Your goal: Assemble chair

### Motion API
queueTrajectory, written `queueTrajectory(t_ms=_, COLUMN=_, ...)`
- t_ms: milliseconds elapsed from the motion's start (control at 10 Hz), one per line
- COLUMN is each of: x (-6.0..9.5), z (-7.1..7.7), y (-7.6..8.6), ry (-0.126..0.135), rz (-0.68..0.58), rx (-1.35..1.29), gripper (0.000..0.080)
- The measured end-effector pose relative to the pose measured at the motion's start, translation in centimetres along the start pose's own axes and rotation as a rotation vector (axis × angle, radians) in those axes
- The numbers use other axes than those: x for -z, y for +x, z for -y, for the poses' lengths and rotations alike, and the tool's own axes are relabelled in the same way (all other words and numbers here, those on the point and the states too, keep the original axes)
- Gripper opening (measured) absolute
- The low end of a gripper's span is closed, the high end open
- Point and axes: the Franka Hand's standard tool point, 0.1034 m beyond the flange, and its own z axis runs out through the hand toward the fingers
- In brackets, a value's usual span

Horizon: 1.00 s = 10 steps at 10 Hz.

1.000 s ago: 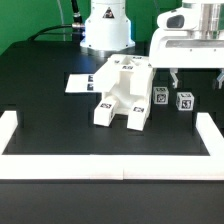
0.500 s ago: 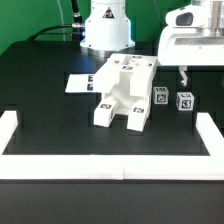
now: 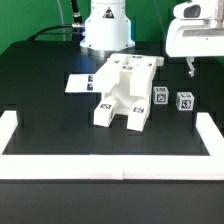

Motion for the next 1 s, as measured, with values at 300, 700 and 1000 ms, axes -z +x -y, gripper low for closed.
queueTrajectory(t_ms=300, x=-0.1, z=0.0, y=0.0, ry=-0.001, rz=0.001, rx=0.000, gripper=0.0649)
queueTrajectory(t_ms=700, x=-0.4, z=1.3, y=-5.7, ry=0.011, rz=-0.009, rx=-0.075, gripper=0.0649)
queueTrajectory(t_ms=1000, x=-1.1, z=0.4, y=-10.4, ry=-0.007, rz=0.011, rx=-0.073, gripper=0.0649)
